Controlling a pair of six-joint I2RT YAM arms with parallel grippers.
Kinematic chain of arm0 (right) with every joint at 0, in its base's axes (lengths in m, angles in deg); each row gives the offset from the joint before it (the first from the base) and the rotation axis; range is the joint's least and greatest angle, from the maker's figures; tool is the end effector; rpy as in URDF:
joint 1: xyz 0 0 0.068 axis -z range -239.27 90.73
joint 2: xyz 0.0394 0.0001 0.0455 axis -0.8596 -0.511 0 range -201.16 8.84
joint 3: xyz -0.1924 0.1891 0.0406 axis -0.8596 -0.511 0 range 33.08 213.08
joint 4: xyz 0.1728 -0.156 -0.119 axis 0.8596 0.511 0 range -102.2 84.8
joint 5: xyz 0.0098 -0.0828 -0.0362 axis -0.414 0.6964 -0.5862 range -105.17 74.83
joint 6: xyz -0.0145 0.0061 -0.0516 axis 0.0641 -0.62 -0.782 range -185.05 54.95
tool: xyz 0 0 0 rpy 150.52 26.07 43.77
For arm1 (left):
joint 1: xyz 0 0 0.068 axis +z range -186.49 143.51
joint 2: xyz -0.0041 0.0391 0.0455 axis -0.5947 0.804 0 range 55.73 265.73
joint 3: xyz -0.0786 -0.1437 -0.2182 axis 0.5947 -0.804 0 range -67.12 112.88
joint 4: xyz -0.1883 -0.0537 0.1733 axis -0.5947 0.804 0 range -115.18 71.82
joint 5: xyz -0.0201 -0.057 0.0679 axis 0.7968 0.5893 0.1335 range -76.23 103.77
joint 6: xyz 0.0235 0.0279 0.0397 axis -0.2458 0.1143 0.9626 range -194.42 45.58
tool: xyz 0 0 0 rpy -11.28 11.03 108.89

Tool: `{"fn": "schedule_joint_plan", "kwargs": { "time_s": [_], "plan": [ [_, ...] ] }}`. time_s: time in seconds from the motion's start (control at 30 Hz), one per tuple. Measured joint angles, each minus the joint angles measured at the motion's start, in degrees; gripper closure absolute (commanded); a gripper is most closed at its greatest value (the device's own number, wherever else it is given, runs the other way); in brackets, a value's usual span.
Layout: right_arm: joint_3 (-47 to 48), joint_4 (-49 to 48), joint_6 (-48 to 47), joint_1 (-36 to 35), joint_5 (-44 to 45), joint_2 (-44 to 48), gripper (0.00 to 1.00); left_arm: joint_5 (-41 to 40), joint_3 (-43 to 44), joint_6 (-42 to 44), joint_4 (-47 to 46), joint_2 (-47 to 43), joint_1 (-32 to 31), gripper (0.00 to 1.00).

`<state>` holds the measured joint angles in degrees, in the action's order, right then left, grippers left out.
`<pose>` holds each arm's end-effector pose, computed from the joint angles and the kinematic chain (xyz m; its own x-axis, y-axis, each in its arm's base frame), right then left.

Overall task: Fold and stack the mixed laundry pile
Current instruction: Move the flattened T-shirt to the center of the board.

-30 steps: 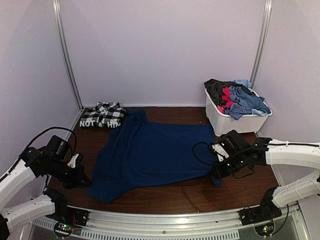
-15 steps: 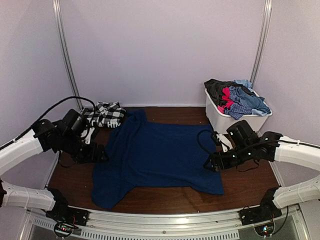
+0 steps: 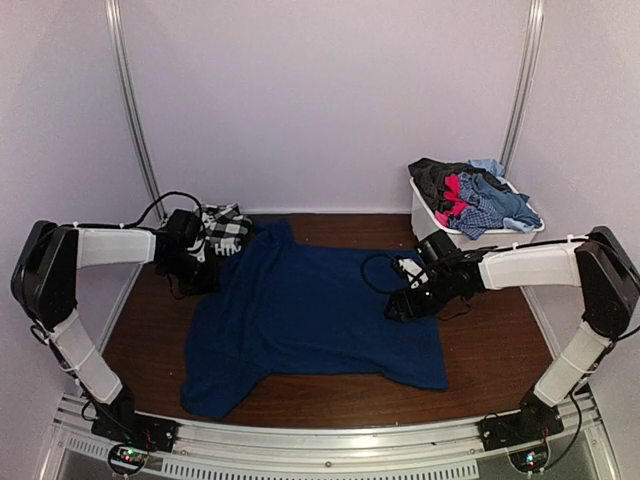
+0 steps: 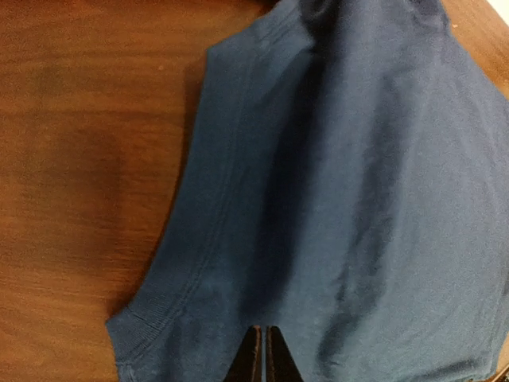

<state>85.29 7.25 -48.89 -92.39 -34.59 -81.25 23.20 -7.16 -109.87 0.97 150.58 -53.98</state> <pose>0.2521 0.1787 0.1839 -0.8624 -0.2493 -0.4406 -0.4431 0.7925 0.4191 0.3134 -0.1049 0.1902 -0.8956 -0.3177 -0.3114 -0.1809 0.8996 -0.3976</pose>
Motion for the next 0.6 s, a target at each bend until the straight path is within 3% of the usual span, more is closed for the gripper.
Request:
{"fn": "schedule_joint_plan", "kwargs": {
  "time_s": [0.13, 0.3, 0.47, 0.6],
  "plan": [
    [0.3, -3.4, -0.6, 0.4, -2.3, -6.6, 0.36, 0.0, -4.9, -3.0, -4.1, 3.4, 1.3, 0.96],
    [-2.0, -9.1, 0.5, 0.4, -5.0, -8.2, 0.37, -0.3, -11.2, -7.5, -8.8, 1.8, 1.6, 0.97],
    [-7.9, -15.8, 3.1, 0.5, -6.1, -5.5, 0.37, -0.9, -21.9, -14.4, -13.8, -6.6, 1.6, 0.98],
    [-14.3, -18.3, 6.8, -0.8, -6.7, -0.5, 0.36, -2.1, -29.4, -19.3, -11.5, -16.1, 1.6, 0.98]
  ]
}}
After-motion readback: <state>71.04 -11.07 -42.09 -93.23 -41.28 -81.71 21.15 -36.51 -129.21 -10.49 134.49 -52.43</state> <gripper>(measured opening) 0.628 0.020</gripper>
